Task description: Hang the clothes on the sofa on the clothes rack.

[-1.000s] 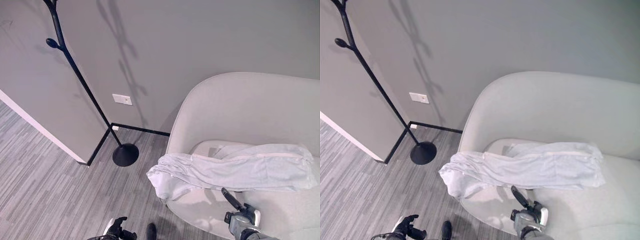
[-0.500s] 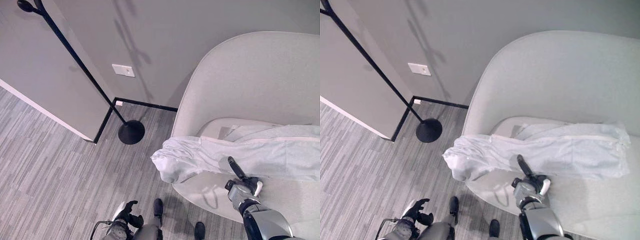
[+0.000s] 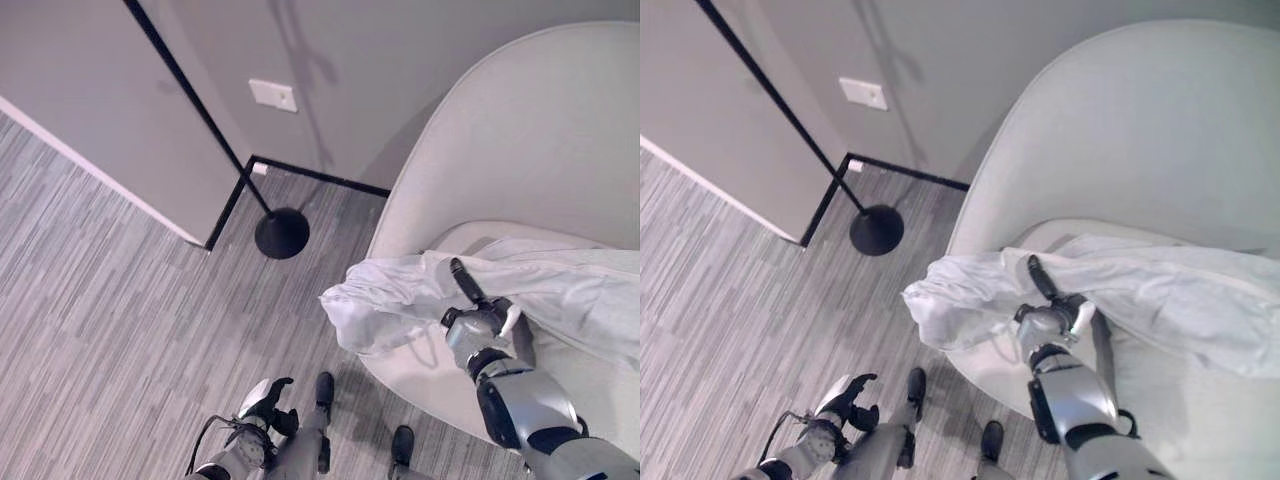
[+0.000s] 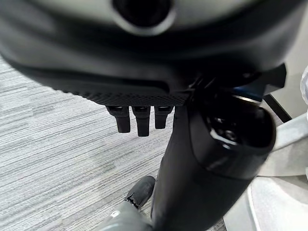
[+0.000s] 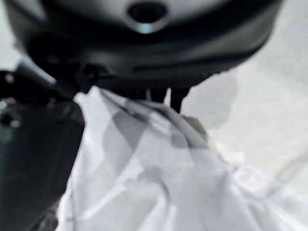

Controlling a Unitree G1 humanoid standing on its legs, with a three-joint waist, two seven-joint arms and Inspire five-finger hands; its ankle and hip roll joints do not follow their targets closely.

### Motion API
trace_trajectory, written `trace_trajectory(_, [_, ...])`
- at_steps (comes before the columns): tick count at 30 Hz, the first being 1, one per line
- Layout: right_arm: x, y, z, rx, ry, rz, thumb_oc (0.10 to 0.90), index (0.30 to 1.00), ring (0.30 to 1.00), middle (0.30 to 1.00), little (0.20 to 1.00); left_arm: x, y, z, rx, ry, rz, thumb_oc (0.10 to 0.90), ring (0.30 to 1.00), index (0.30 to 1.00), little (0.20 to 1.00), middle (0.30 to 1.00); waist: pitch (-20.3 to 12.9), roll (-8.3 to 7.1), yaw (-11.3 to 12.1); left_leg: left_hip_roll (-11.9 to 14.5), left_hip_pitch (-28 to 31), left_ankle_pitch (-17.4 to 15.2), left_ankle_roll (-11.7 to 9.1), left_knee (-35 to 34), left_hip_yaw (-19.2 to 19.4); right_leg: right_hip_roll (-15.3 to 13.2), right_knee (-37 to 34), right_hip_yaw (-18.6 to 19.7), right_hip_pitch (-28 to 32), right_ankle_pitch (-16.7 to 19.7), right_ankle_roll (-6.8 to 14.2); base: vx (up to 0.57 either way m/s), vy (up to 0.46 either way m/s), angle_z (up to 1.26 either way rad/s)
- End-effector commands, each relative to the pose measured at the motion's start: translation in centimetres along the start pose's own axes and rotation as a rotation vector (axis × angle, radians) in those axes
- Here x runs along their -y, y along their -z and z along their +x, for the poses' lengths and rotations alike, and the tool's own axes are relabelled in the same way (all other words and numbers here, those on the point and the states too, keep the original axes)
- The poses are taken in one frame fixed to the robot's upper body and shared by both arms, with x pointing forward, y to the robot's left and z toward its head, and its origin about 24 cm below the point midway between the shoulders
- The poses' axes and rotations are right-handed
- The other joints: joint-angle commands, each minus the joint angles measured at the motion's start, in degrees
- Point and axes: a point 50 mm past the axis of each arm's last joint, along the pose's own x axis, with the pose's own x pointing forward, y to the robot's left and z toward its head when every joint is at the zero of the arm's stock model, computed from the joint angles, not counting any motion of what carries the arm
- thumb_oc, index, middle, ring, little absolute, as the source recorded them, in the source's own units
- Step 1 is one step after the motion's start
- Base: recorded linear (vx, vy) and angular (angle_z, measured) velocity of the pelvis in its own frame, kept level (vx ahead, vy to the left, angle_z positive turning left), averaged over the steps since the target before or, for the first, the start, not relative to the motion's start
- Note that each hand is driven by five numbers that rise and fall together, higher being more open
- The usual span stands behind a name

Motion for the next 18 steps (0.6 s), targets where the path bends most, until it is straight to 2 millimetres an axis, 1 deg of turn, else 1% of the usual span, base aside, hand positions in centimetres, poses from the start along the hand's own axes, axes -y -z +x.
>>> trace_trajectory(1, [1.3,-4.7,1.1,0.061,0.054,0.136,0.8,0.9,0.9,0.9,0.9,4.2,-0.2,-1.1,0.001,0.118,0.076,0.8,0.9,0.9,0.9,0.9,0.4,0.33,2.2,1.2,1.1,-5.3,-3.4,0.2,-0.1,-3.9,0.3,2.3,-4.7,3.4,3.6,0.0,0.03,0.19])
trace_trajectory(3, [2.1,-4.9,1.5,0.009,0.069,0.197,0.8,0.9,0.9,0.9,0.9,4.0,-0.6,-0.8,0.006,0.104,0.065,0.8,0.9,0.9,0.9,0.9,1.0,0.65,2.9,0.9,0.4,-5.2,-3.3,0.2,-0.4,-4.1,0.3,2.1,-5.3,3.3,3.7,-0.01,0.04,0.06])
trace_trajectory(5, [2.4,-5.5,1.7,-0.02,0.052,0.26,0.8,0.9,0.9,0.9,0.9,3.8,-0.8,-0.7,0.009,0.093,0.059,0.8,0.9,0.9,0.9,0.9,1.5,0.83,3.5,0.7,-0.4,-5.2,-3.3,0.2,-0.5,-4.3,0.3,2.0,-5.8,3.3,3.8,0.0,0.047,0.03])
trace_trajectory(6, [2.2,-6.1,1.7,-0.05,-0.007,0.327,0.494,0.441,0.441,0.441,0.441,3.3,-1.0,-0.4,0.017,0.08,0.048,0.8,0.9,0.9,0.9,0.9,2.1,0.79,4.2,0.4,-1.4,-5.2,-3.3,0.2,-0.6,-4.6,0.3,2.0,-6.5,3.3,3.9,0.0,0.053,0.0])
trace_trajectory(7, [2.0,-6.8,1.7,-0.053,-0.054,0.385,0.4,0.3,0.3,0.3,0.3,2.7,-1.0,-0.3,0.021,0.067,0.046,0.8,0.9,0.9,0.9,0.9,2.5,0.62,4.6,0.1,-2.3,-5.1,-3.1,0.7,-0.3,-4.8,0.3,2.0,-7.0,3.4,3.9,-0.01,0.04,0.01])
trace_trajectory(9, [1.7,-6.9,1.6,-0.057,-0.091,0.41,0.4,0.3,0.3,0.3,0.3,2.3,-1.0,-0.1,0.024,0.059,0.039,0.8,0.9,0.9,0.9,0.9,2.6,0.43,4.7,0.1,-2.6,-5.2,-3.0,0.9,-0.3,-4.9,0.3,2.1,-7.2,3.5,4.0,0.0,0.0,0.0])
trace_trajectory(11, [-0.6,-8.0,0.6,0.015,-0.233,0.494,0.4,0.3,0.3,0.3,0.3,1.4,-0.9,0.0,0.021,0.023,0.011,0.8,0.9,0.9,0.9,0.9,3.2,-0.34,4.4,0.0,-3.0,-5.7,-2.8,1.6,0.2,-4.9,0.3,2.6,-7.3,3.7,4.0,-0.01,0.035,-0.04])
trace_trajectory(13, [-2.3,-7.9,-0.5,0.075,-0.334,0.5,0.4,0.3,0.3,0.3,0.3,1.0,-0.7,0.1,0.007,0.01,-0.015,0.8,0.9,0.9,0.9,0.9,3.2,-1.02,4.0,0.1,-3.2,-5.7,-2.8,1.7,0.5,-4.9,0.3,2.7,-7.7,3.9,4.0,-0.01,0.017,-0.15])
trace_trajectory(14, [-2.4,-7.7,-0.6,0.074,-0.335,0.498,0.4,0.3,0.3,0.3,0.3,1.0,-0.5,0.0,0.004,0.01,-0.016,0.8,0.9,0.9,0.9,0.9,3.1,-1.13,3.9,0.1,-3.2,-5.7,-2.8,1.7,0.6,-4.9,0.3,2.8,-7.7,3.9,4.0,0.0,0.004,-0.17])
trace_trajectory(15, [-3.3,-7.2,-1.5,0.141,-0.421,0.482,0.4,0.3,0.3,0.3,0.3,0.9,-0.4,0.0,0.003,0.003,-0.029,0.8,0.9,0.9,0.9,0.9,3.4,-1.53,3.4,0.3,-3.1,-5.9,-2.6,1.5,0.8,-4.9,0.3,2.9,-7.8,4.0,4.0,0.0,0.002,-0.13])
trace_trajectory(16, [-3.5,-6.7,-1.8,0.157,-0.446,0.501,0.4,0.3,0.3,0.3,0.3,0.9,-0.4,0.0,0.005,-0.001,-0.03,0.8,0.9,0.9,0.9,0.9,3.3,-1.7,3.1,0.3,-3.0,-5.9,-2.6,1.5,0.8,-5.0,0.3,2.9,-7.8,4.1,4.0,0.0,0.002,-0.1])
trace_trajectory(18, [-3.6,-6.4,-2.1,0.17,-0.463,0.526,0.4,0.3,0.3,0.3,0.3,0.8,-0.3,-0.1,0.004,-0.007,-0.03,0.8,0.9,0.9,0.9,0.9,3.2,-1.87,2.9,0.4,-2.8,-6.0,-2.6,1.3,0.9,-5.0,0.3,2.8,-7.7,4.1,4.1,0.0,0.002,-0.07])
